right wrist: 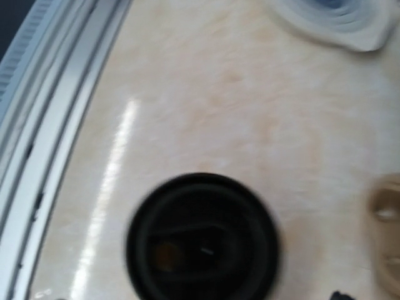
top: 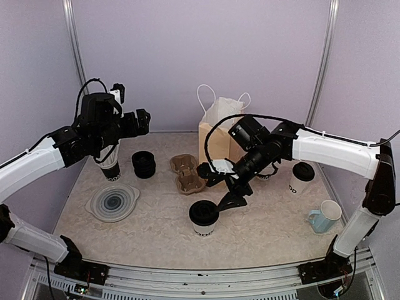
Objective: Pack the takeout coffee
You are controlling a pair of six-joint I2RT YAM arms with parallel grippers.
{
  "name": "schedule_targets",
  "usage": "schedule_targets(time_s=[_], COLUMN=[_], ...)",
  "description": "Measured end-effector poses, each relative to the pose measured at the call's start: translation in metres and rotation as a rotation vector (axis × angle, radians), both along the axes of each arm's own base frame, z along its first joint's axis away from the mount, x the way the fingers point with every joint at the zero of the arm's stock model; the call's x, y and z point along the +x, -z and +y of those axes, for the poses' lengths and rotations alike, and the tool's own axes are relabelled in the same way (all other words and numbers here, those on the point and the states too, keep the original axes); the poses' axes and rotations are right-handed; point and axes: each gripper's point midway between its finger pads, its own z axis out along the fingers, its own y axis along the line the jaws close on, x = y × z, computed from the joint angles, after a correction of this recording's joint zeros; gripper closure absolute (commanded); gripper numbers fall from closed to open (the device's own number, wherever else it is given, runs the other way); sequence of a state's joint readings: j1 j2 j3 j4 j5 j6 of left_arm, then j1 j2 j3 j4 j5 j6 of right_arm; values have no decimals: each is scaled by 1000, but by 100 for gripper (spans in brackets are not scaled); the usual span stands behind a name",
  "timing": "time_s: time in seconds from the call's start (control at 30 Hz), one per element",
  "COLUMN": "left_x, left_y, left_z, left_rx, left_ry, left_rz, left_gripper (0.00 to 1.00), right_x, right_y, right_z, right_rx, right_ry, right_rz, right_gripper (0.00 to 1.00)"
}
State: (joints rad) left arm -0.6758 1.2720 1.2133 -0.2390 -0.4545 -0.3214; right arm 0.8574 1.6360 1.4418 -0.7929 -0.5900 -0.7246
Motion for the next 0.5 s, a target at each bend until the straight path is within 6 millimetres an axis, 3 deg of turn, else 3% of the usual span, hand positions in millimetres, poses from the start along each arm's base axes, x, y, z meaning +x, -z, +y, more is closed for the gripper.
schedule_targets(time_s=[0.13, 0.23, 0.5], left_x=[-8, -11, -8], left_y=[22, 19, 17], left_z=[9, 15, 15], left_rx=[9, -20, -17], left_ry=[-14, -44, -57], left_rz=[31, 26, 49], left_gripper=[1, 1, 1], right_x=[-20, -27, -14], right_y=[20, 31, 54], right_z=[11, 15, 22], right_rx=[-54, -89, -171], right_ry=[-60, -82, -71], right_rz=[7, 10, -9], right_gripper=[10, 9, 9])
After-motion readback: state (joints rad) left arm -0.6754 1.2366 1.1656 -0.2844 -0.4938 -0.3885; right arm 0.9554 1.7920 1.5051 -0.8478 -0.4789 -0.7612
